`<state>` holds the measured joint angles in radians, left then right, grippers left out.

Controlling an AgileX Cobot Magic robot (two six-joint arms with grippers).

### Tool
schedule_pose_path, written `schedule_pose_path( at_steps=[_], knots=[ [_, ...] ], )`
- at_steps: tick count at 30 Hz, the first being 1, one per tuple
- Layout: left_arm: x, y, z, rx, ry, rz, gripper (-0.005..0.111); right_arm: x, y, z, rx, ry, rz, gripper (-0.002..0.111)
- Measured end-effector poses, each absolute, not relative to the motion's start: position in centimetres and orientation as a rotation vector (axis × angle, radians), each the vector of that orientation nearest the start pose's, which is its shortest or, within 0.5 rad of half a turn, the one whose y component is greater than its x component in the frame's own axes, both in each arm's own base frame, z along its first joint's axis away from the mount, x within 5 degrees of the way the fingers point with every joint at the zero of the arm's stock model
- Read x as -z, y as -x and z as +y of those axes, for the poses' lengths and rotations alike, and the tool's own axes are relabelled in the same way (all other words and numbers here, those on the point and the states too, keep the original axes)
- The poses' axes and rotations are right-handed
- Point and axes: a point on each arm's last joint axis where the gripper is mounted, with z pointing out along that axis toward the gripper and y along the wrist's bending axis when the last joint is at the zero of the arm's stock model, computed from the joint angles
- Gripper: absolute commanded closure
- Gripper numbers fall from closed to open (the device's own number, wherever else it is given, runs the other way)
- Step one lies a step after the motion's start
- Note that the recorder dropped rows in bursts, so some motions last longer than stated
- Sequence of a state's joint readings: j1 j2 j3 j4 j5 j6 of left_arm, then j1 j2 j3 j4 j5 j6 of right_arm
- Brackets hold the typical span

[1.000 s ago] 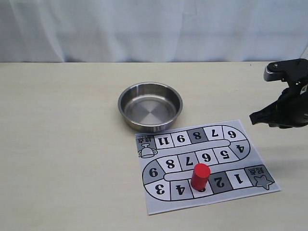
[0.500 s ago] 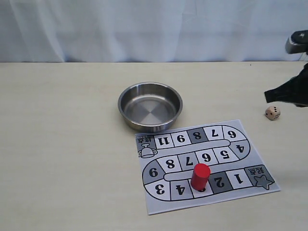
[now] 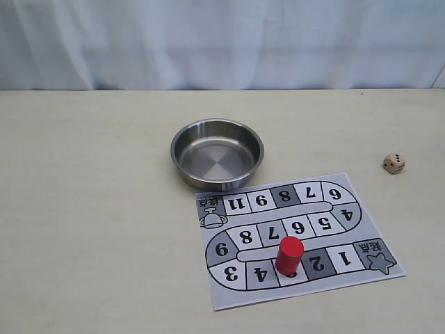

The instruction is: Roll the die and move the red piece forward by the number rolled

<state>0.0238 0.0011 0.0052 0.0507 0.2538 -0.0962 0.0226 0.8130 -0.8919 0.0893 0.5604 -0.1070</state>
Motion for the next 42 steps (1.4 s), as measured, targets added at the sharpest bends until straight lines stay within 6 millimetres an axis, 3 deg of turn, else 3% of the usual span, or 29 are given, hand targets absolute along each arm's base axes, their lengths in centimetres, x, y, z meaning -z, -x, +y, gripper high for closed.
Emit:
schedule_pose_path(
  at_steps=[8,15,27,35,42],
  knots=[
    [-18.8,-5.5,0.2,0.006,0.071,1.742,0.107,-41.3,-7.8,0.7,-0.055,0.085,1.733,0.104],
    [-18.8,-5.5,0.2,0.006,0.071,1.742,0.107,-41.4,-1.0,0.7,-0.066,0.095,1.603,0.104],
    [-18.8,-5.5,0.2,0.006,0.071,1.742,0.107,-40.1,6.5,0.7,-0.053,0.109,1.403,0.104],
    [-18.8,-5.5,0.2,0.006,0.071,1.742,0.107,-39.9,7.0,0.6,-0.021,0.132,1.371,0.104],
    [-18.8,-5.5,0.2,0.006,0.071,1.742,0.107,-38.3,4.4,0.6,-0.011,0.121,1.355,0.104]
  ],
)
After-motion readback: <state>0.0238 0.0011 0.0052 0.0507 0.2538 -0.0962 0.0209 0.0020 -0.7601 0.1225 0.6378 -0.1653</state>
